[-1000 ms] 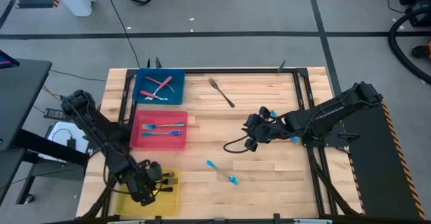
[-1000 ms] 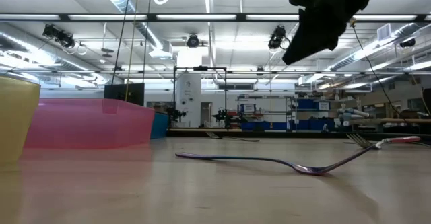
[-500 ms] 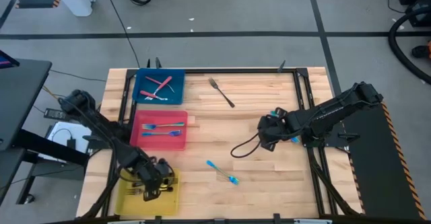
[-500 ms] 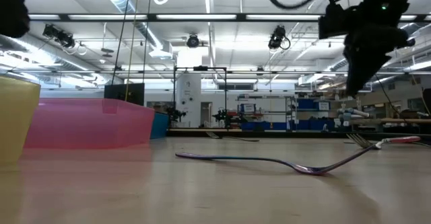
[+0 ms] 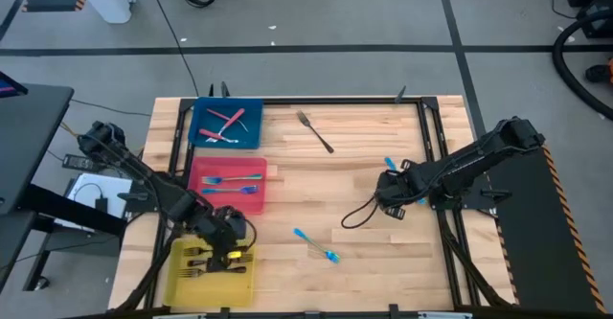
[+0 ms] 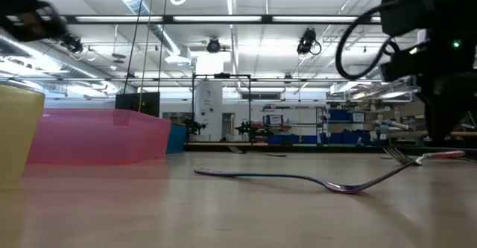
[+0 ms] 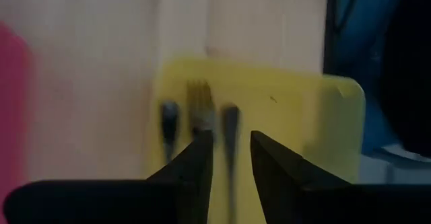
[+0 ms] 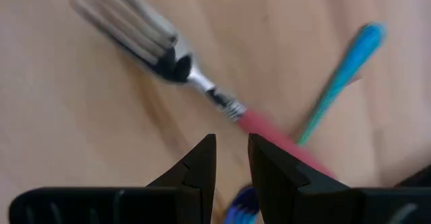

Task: Sort silverware by color (type)
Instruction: Put the pink fork into the blue bin

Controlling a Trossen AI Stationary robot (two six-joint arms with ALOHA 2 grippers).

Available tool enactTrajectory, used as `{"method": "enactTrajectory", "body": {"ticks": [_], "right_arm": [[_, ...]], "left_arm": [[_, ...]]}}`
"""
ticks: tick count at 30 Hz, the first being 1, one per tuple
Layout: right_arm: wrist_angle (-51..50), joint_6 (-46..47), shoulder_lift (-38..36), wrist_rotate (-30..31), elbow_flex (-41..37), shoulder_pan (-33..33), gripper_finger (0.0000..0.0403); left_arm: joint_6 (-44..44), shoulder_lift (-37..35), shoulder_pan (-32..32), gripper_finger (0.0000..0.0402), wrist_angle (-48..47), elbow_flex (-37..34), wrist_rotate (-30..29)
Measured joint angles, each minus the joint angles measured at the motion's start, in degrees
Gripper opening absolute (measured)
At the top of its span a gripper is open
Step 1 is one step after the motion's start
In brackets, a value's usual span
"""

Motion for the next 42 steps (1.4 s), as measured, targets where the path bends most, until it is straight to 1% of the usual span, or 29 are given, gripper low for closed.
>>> {"method": "enactTrajectory", "body": {"ticks": [2,6,10,14,17,22,25,27,38,42], "right_arm": [[0.8,0.2,0.0,-1.0,-1.3,0.5,0.0095],[2.8,-0.9,0.0,-0.3,-3.1,0.9,0.0095],[3.6,-3.7,0.0,-0.1,-4.6,0.9,0.0095],[5.5,-6.5,0.0,0.2,-5.3,0.1,0.0095],[6.6,-7.8,0.0,1.5,-5.3,-0.8,0.0095],[7.6,-8.9,0.0,1.7,-5.3,-2.9,0.0095],[8.5,-10.4,0.0,1.6,-5.3,-4.2,0.0095],[9.1,-11.6,0.0,0.4,-5.3,-5.1,0.0095],[14.3,-16.8,0.0,-1.2,-5.3,-7.4,0.0096],[14.8,-18.1,0.0,-2.2,-5.3,-8.4,0.0104]], "left_arm": [[5.0,-0.5,1.9,0.01,-0.4,1.0,-1.9],[15.8,-0.6,6.4,0.01,-1.7,2.5,-5.1],[25.5,-0.5,11.8,0.01,-1.4,2.9,-6.5],[31.7,-0.5,17.3,0.01,-1.4,2.9,-8.9],[35.1,-0.5,21.1,0.01,-1.2,2.9,-10.9],[37.7,-0.5,26.5,0.01,-0.5,2.9,-11.8],[38.3,-0.5,28.8,0.01,-0.6,2.9,-11.8],[38.5,-0.5,29.8,0.01,-0.6,2.9,-11.7],[38.7,-0.5,30.7,0.01,-0.6,2.8,-11.7],[38.8,-0.5,30.7,0.01,-0.6,2.8,-11.7]]}}
